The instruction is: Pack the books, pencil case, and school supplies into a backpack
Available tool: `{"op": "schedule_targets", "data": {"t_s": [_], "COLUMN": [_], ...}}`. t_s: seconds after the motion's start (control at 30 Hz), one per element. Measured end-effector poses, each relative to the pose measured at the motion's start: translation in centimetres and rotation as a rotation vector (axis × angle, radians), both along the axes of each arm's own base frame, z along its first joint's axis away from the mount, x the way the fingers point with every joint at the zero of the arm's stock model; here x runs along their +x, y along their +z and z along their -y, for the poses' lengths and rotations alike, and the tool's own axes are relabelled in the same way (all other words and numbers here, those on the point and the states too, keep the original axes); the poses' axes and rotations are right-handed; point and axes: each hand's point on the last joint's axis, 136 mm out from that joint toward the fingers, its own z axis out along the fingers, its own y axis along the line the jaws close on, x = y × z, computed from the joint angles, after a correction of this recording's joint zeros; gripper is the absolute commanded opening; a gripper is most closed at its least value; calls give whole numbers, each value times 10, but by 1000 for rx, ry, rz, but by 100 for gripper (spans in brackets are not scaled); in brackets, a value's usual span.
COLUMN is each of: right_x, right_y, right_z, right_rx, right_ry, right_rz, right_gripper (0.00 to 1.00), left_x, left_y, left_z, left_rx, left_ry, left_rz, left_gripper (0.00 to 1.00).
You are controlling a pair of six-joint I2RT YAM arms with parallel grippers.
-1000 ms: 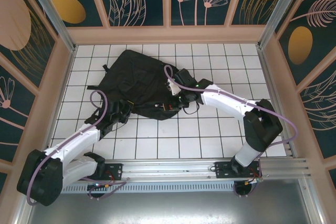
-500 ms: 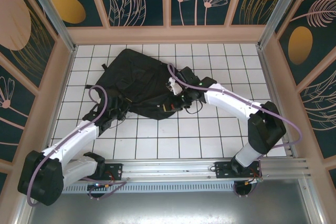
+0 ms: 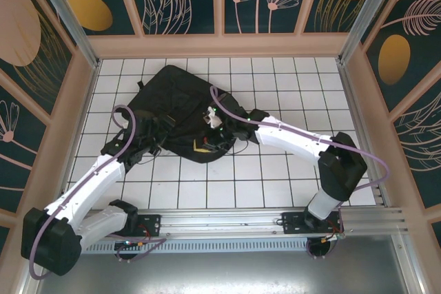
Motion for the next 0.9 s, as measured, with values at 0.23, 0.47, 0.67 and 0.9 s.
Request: {"op": "schedule_targets", "data": {"t_s": [0.23, 0.47, 0.67, 0.9], "right_x": [1, 6, 2, -1], "right_y": [5, 3, 4, -9], "right_z": [-8, -7, -10, -3], "right_rx": [24, 15, 18, -64], "right_ry": [-35, -56, -47, 1], "right_rz": [-20, -7, -5, 20], "right_gripper": [0, 0, 0, 0], "left_x": [-18, -31, -28, -20], "left_y": [-14, -32, -42, -58], "left_z": [28, 29, 30, 26], "left_rx": [-95, -139, -140, -85], "left_ry": [-18, 17, 37, 57], "left_rz": [-117, -194, -215, -230], "left_gripper": [82, 80, 62, 15]}}
